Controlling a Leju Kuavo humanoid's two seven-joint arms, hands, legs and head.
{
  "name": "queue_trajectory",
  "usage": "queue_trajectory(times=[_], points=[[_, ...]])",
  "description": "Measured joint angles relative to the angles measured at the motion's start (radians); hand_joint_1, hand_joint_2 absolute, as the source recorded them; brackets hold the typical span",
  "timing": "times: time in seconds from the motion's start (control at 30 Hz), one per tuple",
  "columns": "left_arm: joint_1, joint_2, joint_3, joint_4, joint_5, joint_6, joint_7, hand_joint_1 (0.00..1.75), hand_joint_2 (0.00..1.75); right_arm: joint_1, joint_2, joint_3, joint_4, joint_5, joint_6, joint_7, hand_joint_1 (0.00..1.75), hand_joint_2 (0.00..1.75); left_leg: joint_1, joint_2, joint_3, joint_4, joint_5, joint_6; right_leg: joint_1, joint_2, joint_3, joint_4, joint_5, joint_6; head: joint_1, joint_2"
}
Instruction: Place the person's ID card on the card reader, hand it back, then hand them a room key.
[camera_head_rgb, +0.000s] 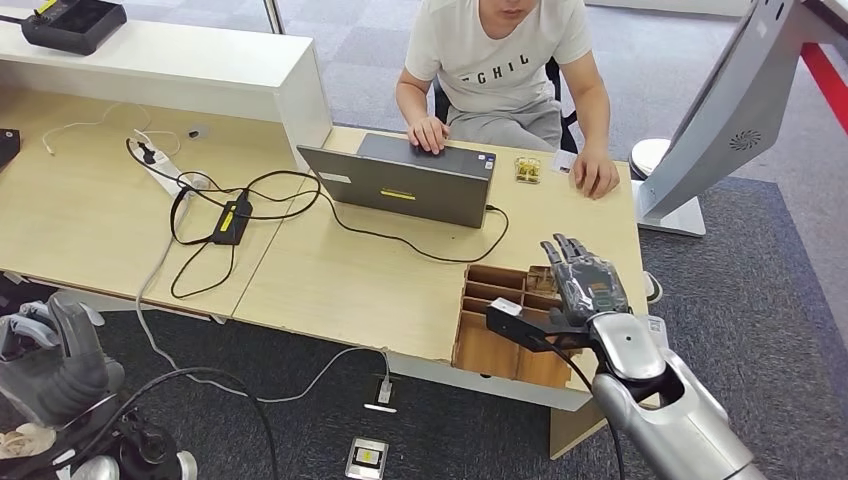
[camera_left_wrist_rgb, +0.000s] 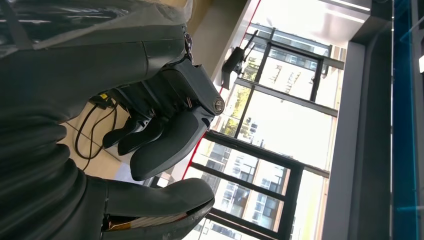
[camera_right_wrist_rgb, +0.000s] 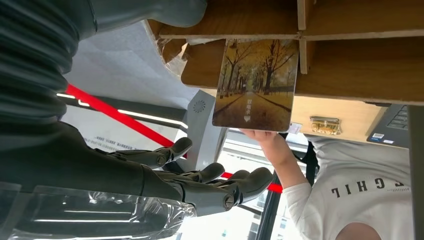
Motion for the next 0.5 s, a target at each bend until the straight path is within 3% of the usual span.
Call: queue_trajectory(times=[0.27,0.3,0.4,0.43,0.5], points=[[-0.001,0.002,0.000,0.000,0.006,-0.001,0.000,1.75,1.75,-0.006,0.005,0.005,0.033,0.007,0.006,-0.002,0.42,1.75,0.000,0.000,0.000,0.000,0.000,0.000,0.000,0.000,0.000,0.000,0.000,0.000,0.000,0.000],[-0.001,0.002,0.000,0.000,0.007,-0.002,0.000,1.75,1.75,-0.006,0.005,0.007,0.035,0.009,0.010,-0.002,0.54,1.75,0.000,0.000,0.000,0.000,0.000,0.000,0.000,0.000,0.000,0.000,0.000,0.000,0.000,0.000],[-0.002,0.003,0.000,0.000,0.012,-0.007,0.000,1.75,1.75,-0.007,0.005,0.011,0.039,0.014,0.032,-0.006,1.45,1.75,0.000,0.000,0.000,0.000,0.000,0.000,0.000,0.000,0.000,0.000,0.000,0.000,0.000,0.000],[-0.002,0.003,0.000,0.000,0.014,-0.008,0.000,1.75,1.75,-0.007,0.005,0.012,0.039,0.015,0.040,-0.009,1.68,1.75,0.000,0.000,0.000,0.000,0.000,0.000,0.000,0.000,0.000,0.000,0.000,0.000,0.000,0.000],[-0.002,0.003,0.000,0.000,0.017,-0.008,0.000,1.75,1.75,-0.011,0.004,0.015,0.039,0.016,0.053,-0.013,1.75,1.75,0.000,0.000,0.001,0.000,0.000,0.000,0.000,0.000,0.000,0.000,0.000,0.000,0.000,0.000]])
